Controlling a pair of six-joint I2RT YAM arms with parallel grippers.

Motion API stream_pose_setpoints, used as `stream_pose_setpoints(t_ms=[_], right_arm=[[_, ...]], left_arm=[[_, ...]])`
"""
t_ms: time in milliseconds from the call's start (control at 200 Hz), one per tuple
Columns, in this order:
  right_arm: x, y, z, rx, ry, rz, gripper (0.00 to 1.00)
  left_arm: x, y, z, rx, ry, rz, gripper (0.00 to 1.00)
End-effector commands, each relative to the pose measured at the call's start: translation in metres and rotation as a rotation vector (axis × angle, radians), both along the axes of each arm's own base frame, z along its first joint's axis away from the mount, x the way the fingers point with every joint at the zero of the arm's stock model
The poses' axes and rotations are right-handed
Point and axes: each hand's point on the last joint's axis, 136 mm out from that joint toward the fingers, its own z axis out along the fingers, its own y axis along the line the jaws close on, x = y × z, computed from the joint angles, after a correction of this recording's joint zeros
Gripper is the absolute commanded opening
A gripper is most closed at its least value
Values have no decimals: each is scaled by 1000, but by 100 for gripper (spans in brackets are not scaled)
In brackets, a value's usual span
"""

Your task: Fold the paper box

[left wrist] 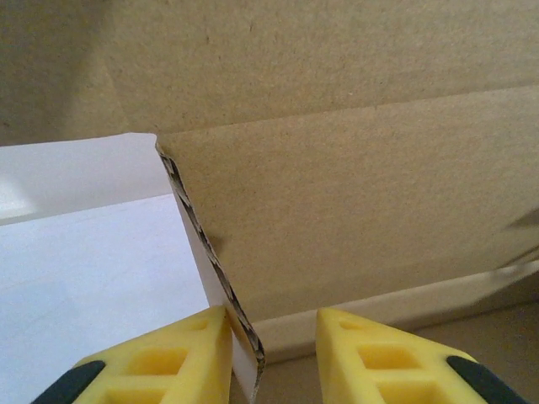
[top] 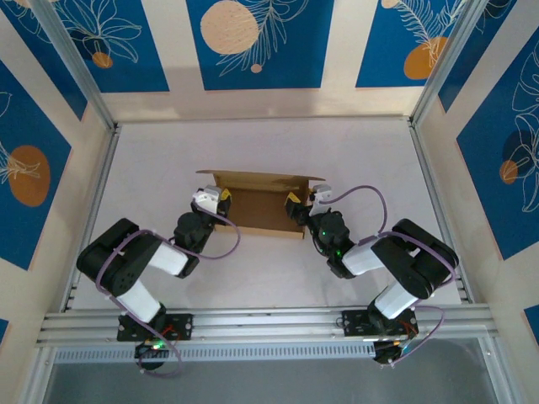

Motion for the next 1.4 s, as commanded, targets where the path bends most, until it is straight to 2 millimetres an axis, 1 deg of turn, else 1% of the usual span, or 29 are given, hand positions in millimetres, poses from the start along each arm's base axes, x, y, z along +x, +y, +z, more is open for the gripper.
stream_pose_setpoints(t_ms=[0, 135, 215, 325, 475, 595, 625, 715, 830, 925, 1030, 1115, 1236, 1396], right_arm=[[-11, 13, -18, 4, 105, 69, 64], [-6, 8, -11, 122, 152, 39, 66], [-5, 8, -5, 209, 175, 33, 66], [-6, 11, -3, 303, 213, 47, 66], [-9, 7, -13, 375, 270, 22, 67], [-6, 2, -20, 440, 307, -22, 68], [-5, 1, -19, 459, 306, -33, 68], [-1, -6, -19, 485, 310, -118, 68], [6, -7, -16, 472, 299, -187, 69], [12, -2, -10, 486, 299, -207, 69], [14, 3, -10, 510, 320, -212, 69], [13, 5, -17, 534, 347, -221, 69], [12, 2, -35, 561, 386, -249, 69], [6, -3, -59, 487, 393, -242, 68]], left_arm=[[-12, -16, -6, 1, 15, -69, 31], [-12, -15, -7, 9, 15, -64, 30], [-12, -15, -6, 8, 13, -66, 30], [-13, -16, -4, 6, 9, -71, 30], [-13, -16, -1, -3, 4, -74, 30], [-13, -18, 0, -14, 3, -83, 30], [-13, -18, 1, -18, 2, -82, 30], [-12, -17, 3, -25, 0, -78, 30], [-12, -16, 6, -34, -4, -70, 30], [-12, -17, 7, -39, -7, -76, 30], [-12, -18, 9, -46, -9, -82, 30], [-13, -19, 10, -50, -9, -89, 30], [-13, -21, 8, -56, -3, -98, 30], [-15, -21, 0, -50, 20, -104, 29]])
